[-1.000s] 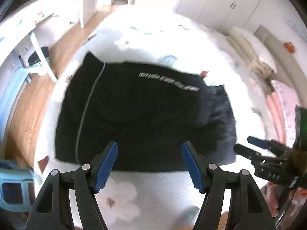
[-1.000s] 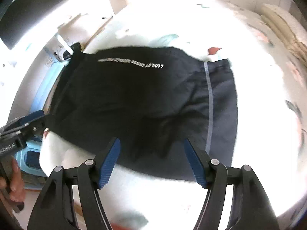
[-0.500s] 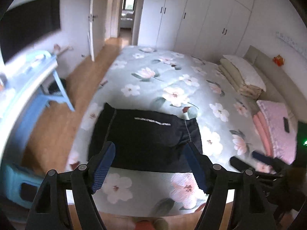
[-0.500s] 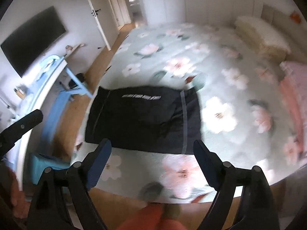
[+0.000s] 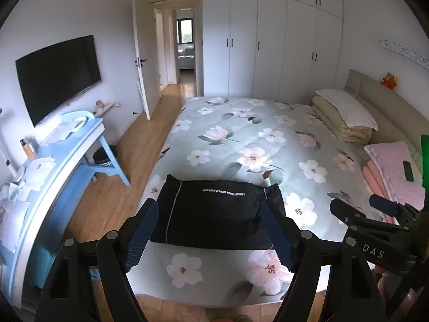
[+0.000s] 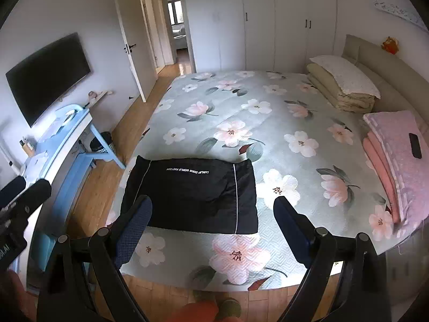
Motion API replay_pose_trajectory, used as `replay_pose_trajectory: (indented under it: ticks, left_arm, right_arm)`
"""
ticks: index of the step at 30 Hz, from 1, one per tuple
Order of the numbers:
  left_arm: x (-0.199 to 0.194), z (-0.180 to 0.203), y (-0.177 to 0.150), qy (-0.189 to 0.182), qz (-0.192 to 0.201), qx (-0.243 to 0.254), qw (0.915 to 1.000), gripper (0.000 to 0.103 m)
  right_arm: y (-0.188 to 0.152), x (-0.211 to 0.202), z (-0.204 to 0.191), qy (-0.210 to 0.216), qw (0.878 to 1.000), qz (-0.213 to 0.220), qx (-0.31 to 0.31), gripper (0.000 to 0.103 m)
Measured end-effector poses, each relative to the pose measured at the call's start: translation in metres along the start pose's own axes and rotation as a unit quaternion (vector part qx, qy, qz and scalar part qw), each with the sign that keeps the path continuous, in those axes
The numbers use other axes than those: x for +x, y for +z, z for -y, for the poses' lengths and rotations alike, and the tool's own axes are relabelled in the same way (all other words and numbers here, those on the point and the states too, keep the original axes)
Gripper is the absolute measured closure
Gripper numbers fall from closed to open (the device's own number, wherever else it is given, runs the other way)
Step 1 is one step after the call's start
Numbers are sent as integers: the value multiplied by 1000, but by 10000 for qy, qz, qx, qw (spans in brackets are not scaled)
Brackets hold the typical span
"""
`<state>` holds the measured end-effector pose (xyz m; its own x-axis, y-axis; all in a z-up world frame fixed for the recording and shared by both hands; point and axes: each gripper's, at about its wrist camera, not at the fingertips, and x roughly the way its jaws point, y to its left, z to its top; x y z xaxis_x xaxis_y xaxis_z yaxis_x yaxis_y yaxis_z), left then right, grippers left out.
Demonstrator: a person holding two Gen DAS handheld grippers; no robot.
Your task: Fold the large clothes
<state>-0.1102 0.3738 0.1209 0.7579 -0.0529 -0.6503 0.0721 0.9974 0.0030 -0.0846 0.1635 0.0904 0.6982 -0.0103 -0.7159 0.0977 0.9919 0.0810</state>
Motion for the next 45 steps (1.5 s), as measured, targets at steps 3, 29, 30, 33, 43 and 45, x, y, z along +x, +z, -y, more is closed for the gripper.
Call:
replay_pose_trajectory:
  ticks: [3,29,30,33,43,45]
  left_arm:
    - [-1,1,-5,67,-81,-42,9999,23]
    - [143,-68,23,71,-1406,-126,9900,23]
    - [150,-70,23,64,-1479,-110,9889,23]
    - [171,-70,22,34,-1692,-30,9856,23]
    - [208,-67,32,24,-1857,135,9825,23]
    - [214,-66,36,25,-1872,162,9822,23]
  right_arm:
    - [-2,-5,1,-17,10000,7,2,10]
    - [17,122,-64,-322,9910,-1288,197,10]
    - [17,127,-64,-341,9900,-1350,224,10]
    - [17,143,-63,-401,9869,-1533,317,10]
    - [30,176,-64,-530,9831,-1710,391,10]
    - [32,179,-64,-533,9825,-1741,398,10]
